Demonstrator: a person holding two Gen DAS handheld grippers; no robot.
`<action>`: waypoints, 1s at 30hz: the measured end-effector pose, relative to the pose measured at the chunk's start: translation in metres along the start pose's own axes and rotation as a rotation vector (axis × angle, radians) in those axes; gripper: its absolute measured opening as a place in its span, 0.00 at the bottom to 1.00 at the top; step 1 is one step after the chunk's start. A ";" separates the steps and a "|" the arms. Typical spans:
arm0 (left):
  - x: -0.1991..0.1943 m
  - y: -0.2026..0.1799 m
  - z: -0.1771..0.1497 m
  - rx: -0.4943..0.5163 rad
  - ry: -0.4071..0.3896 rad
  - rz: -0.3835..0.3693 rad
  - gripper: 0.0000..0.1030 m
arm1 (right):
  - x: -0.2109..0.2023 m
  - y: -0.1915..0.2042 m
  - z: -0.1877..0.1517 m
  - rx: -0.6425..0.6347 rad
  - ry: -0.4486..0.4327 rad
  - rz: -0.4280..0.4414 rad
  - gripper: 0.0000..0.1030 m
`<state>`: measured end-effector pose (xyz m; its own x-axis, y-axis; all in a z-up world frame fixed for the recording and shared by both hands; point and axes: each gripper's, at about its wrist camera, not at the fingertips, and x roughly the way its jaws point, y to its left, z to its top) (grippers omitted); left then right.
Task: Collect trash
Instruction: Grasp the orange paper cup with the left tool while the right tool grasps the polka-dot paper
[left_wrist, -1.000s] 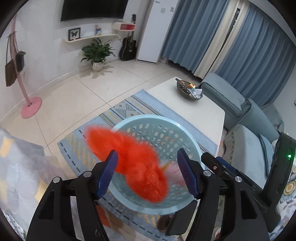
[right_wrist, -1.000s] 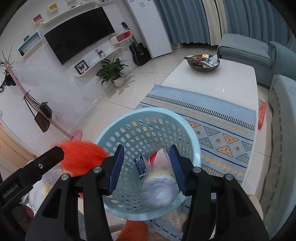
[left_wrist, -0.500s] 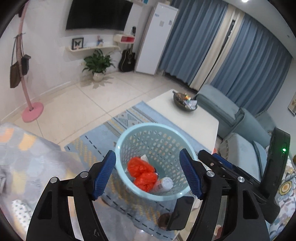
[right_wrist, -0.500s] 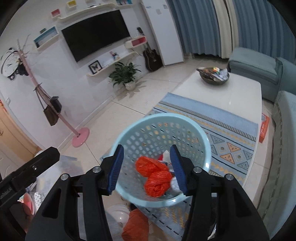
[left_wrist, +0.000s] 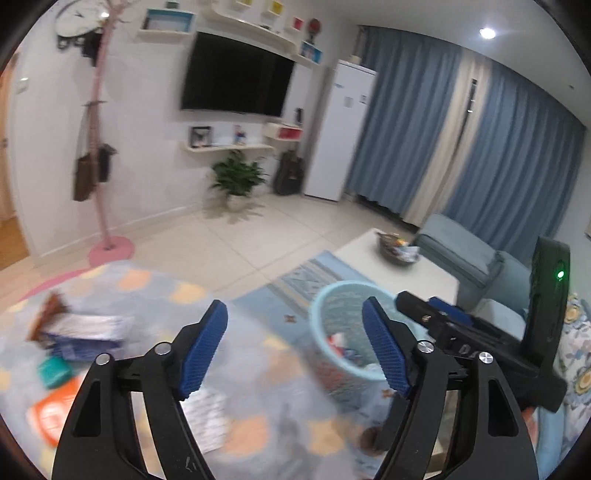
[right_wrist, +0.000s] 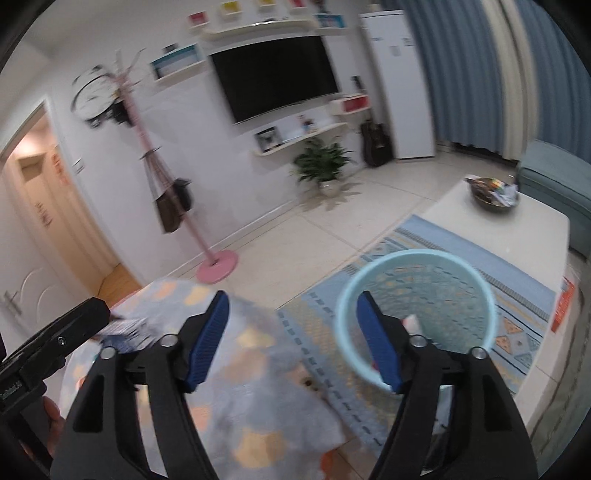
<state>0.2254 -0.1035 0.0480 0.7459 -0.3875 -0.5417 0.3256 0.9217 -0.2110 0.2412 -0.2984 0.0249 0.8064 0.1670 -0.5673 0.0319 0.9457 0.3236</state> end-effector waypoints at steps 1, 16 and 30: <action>-0.006 0.011 -0.004 -0.007 0.000 0.024 0.72 | 0.002 0.010 -0.003 -0.015 0.003 0.014 0.72; -0.053 0.189 -0.053 -0.203 0.089 0.284 0.78 | 0.064 0.141 -0.086 -0.247 0.217 0.194 0.73; -0.042 0.212 -0.088 -0.180 0.228 0.147 0.76 | 0.103 0.170 -0.118 -0.378 0.351 0.161 0.62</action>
<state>0.2117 0.1101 -0.0452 0.6210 -0.2544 -0.7414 0.1009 0.9639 -0.2463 0.2597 -0.0872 -0.0681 0.5357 0.3398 -0.7730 -0.3425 0.9242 0.1689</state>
